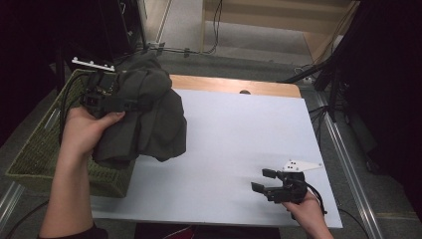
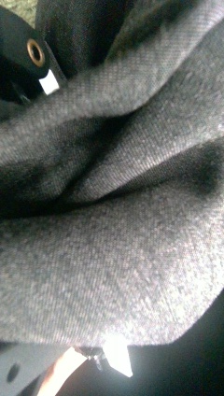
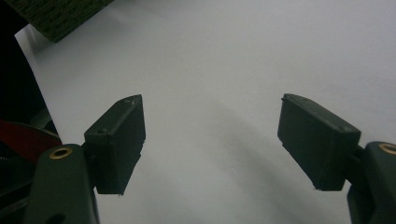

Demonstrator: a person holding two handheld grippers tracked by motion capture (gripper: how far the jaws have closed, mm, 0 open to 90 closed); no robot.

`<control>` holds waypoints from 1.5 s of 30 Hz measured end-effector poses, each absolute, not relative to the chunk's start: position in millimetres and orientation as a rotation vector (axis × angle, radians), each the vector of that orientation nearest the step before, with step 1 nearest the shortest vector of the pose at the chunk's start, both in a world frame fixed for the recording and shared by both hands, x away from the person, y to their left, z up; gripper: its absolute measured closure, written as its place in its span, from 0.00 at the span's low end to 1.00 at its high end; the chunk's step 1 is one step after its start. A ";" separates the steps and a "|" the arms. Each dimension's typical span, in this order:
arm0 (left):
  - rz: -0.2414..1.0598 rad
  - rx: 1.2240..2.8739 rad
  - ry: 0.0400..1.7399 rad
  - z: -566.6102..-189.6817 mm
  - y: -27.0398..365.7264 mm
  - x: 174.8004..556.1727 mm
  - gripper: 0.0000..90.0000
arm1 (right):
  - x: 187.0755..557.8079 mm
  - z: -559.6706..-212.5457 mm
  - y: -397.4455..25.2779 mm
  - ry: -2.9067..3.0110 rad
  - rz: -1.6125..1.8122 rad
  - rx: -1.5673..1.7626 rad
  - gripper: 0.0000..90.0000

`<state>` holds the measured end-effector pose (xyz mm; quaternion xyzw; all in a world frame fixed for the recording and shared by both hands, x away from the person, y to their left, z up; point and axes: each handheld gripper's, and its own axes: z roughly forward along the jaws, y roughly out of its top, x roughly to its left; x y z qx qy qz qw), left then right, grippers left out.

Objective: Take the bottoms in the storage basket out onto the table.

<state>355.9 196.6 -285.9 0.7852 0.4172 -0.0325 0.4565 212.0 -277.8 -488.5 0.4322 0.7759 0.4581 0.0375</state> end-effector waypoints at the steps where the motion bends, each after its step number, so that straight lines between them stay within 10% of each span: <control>1: -0.078 1.940 1.024 -286.1 194.1 355.4 0.62 | 211.8 -488.4 -277.9 2.377 1.410 1.332 0.24; 45: -0.177 2.029 0.828 -345.6 67.3 346.7 0.61 | 210.7 -486.8 -279.5 2.365 1.415 1.327 0.24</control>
